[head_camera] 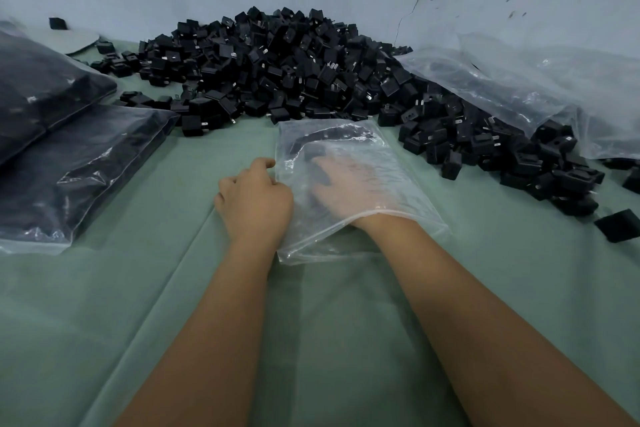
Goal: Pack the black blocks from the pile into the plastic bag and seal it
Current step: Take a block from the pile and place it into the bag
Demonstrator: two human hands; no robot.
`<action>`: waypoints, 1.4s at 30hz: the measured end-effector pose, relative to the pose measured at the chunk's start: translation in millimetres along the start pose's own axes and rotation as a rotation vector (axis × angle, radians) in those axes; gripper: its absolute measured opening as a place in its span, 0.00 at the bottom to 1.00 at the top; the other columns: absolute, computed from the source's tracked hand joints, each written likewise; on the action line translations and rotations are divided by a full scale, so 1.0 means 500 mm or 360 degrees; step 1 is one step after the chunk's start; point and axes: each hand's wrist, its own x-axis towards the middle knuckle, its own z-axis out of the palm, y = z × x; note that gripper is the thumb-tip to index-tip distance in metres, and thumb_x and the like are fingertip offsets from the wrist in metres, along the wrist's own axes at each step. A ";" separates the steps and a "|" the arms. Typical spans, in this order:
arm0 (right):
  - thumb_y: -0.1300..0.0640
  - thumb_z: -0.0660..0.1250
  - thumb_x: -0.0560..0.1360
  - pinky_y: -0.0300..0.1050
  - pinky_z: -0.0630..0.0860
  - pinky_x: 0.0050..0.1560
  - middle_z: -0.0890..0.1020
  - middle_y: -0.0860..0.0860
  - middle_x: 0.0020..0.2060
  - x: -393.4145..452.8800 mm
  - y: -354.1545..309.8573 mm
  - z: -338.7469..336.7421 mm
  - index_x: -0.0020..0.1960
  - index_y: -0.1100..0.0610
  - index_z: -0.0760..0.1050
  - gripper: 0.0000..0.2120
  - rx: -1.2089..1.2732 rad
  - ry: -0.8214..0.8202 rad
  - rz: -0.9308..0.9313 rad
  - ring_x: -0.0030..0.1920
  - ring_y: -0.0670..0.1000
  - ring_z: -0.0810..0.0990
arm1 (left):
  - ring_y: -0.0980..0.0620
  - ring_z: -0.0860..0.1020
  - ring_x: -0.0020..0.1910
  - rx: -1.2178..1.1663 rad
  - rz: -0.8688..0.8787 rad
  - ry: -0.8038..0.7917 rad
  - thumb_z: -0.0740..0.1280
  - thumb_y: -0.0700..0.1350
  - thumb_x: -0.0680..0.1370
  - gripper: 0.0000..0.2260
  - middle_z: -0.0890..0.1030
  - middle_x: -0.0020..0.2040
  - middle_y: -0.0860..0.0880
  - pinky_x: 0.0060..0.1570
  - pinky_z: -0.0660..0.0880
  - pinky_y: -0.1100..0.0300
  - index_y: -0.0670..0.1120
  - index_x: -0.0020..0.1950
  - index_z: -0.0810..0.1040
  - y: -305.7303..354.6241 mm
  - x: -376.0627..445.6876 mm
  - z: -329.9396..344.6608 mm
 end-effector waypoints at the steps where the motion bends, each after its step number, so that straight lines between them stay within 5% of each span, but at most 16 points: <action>1: 0.54 0.54 0.77 0.50 0.74 0.45 0.76 0.50 0.48 0.012 0.004 0.005 0.65 0.50 0.67 0.16 0.0021 -0.0082 0.0048 0.46 0.54 0.76 | 0.43 0.65 0.65 -0.0011 -0.0009 0.0004 0.57 0.38 0.75 0.23 0.78 0.58 0.47 0.65 0.60 0.51 0.52 0.69 0.73 -0.001 0.001 0.001; 4: 0.55 0.55 0.81 0.55 0.67 0.64 0.72 0.57 0.65 0.038 0.014 0.019 0.72 0.57 0.64 0.20 0.0211 -0.0140 0.0134 0.64 0.59 0.70 | 0.44 0.65 0.65 0.0023 0.0003 -0.0004 0.57 0.38 0.75 0.24 0.79 0.58 0.48 0.65 0.59 0.52 0.52 0.69 0.72 -0.005 0.002 0.003; 10: 0.55 0.57 0.81 0.53 0.63 0.71 0.67 0.57 0.72 0.056 0.019 0.027 0.75 0.57 0.62 0.23 0.0402 -0.0171 0.0142 0.70 0.58 0.66 | 0.45 0.65 0.65 0.0083 0.0028 -0.0007 0.57 0.38 0.75 0.23 0.80 0.57 0.50 0.65 0.58 0.53 0.53 0.69 0.73 -0.009 0.008 0.010; 13: 0.55 0.58 0.80 0.59 0.68 0.66 0.71 0.58 0.67 0.025 0.014 0.019 0.73 0.56 0.64 0.22 0.0363 -0.0067 0.0044 0.66 0.60 0.70 | 0.45 0.65 0.65 0.0064 0.0044 0.0046 0.58 0.38 0.74 0.23 0.80 0.56 0.51 0.64 0.59 0.53 0.52 0.67 0.73 -0.011 0.009 0.009; 16: 0.51 0.58 0.79 0.59 0.72 0.59 0.75 0.56 0.61 -0.032 0.007 0.009 0.67 0.54 0.68 0.19 0.0016 0.0003 -0.0075 0.59 0.59 0.74 | 0.49 0.69 0.63 -0.0361 0.0332 0.0098 0.62 0.36 0.74 0.21 0.80 0.55 0.55 0.62 0.66 0.57 0.53 0.62 0.78 0.001 0.006 0.009; 20: 0.50 0.58 0.79 0.54 0.72 0.59 0.78 0.54 0.56 -0.128 -0.016 -0.022 0.60 0.53 0.73 0.13 0.0023 -0.0112 -0.0094 0.57 0.57 0.76 | 0.64 0.76 0.53 -0.0523 0.0612 -0.0410 0.65 0.38 0.76 0.15 0.81 0.53 0.58 0.56 0.71 0.67 0.57 0.54 0.82 0.014 -0.010 0.018; 23: 0.49 0.59 0.79 0.50 0.74 0.52 0.81 0.52 0.48 -0.216 -0.017 -0.069 0.50 0.54 0.76 0.11 -0.0033 -0.0115 -0.0313 0.51 0.54 0.78 | 0.57 0.79 0.52 -0.0219 0.0636 -0.0609 0.67 0.40 0.77 0.09 0.84 0.52 0.52 0.54 0.73 0.63 0.53 0.51 0.84 0.007 -0.010 0.026; 25: 0.53 0.62 0.78 0.50 0.76 0.45 0.82 0.51 0.42 -0.272 -0.013 -0.107 0.47 0.56 0.80 0.10 0.0105 0.0093 -0.0521 0.45 0.53 0.80 | 0.52 0.79 0.57 -0.0136 0.0677 -0.0608 0.67 0.39 0.77 0.09 0.84 0.55 0.50 0.60 0.73 0.59 0.50 0.52 0.85 0.007 -0.009 0.024; 28: 0.59 0.62 0.75 0.49 0.74 0.34 0.80 0.53 0.34 -0.307 0.040 -0.144 0.42 0.61 0.81 0.10 0.0073 0.0903 -0.0619 0.34 0.55 0.78 | 0.51 0.78 0.59 -0.0062 0.0720 -0.0608 0.67 0.39 0.77 0.10 0.83 0.58 0.50 0.62 0.71 0.59 0.49 0.53 0.84 0.010 -0.010 0.019; 31: 0.64 0.62 0.74 0.52 0.74 0.47 0.81 0.54 0.43 -0.296 0.131 -0.175 0.47 0.62 0.80 0.08 0.0263 0.1495 -0.0003 0.45 0.55 0.78 | 0.52 0.77 0.60 -0.0037 0.0719 -0.0601 0.67 0.39 0.77 0.10 0.82 0.58 0.51 0.62 0.70 0.60 0.50 0.53 0.84 0.010 -0.010 0.020; 35: 0.59 0.60 0.72 0.47 0.62 0.64 0.72 0.59 0.64 -0.287 0.281 -0.215 0.63 0.60 0.75 0.20 0.0420 0.1927 0.1402 0.64 0.58 0.70 | 0.50 0.77 0.61 -0.0044 0.0735 -0.0590 0.67 0.39 0.77 0.10 0.82 0.57 0.52 0.64 0.70 0.57 0.51 0.51 0.84 0.010 -0.010 0.023; 38: 0.54 0.56 0.76 0.50 0.60 0.69 0.65 0.61 0.71 -0.275 0.339 -0.220 0.72 0.59 0.66 0.24 0.0690 0.1328 0.2103 0.69 0.61 0.65 | 0.48 0.76 0.60 0.0016 0.0784 -0.0566 0.66 0.39 0.77 0.10 0.82 0.56 0.53 0.64 0.70 0.50 0.52 0.50 0.84 0.010 -0.006 0.029; 42: 0.52 0.54 0.75 0.50 0.58 0.69 0.67 0.60 0.70 -0.201 0.317 -0.201 0.72 0.59 0.66 0.26 0.0471 0.0894 0.1887 0.69 0.60 0.63 | 0.46 0.76 0.58 0.0110 0.0847 -0.0549 0.66 0.39 0.76 0.10 0.82 0.55 0.54 0.62 0.71 0.48 0.52 0.50 0.84 0.010 -0.004 0.034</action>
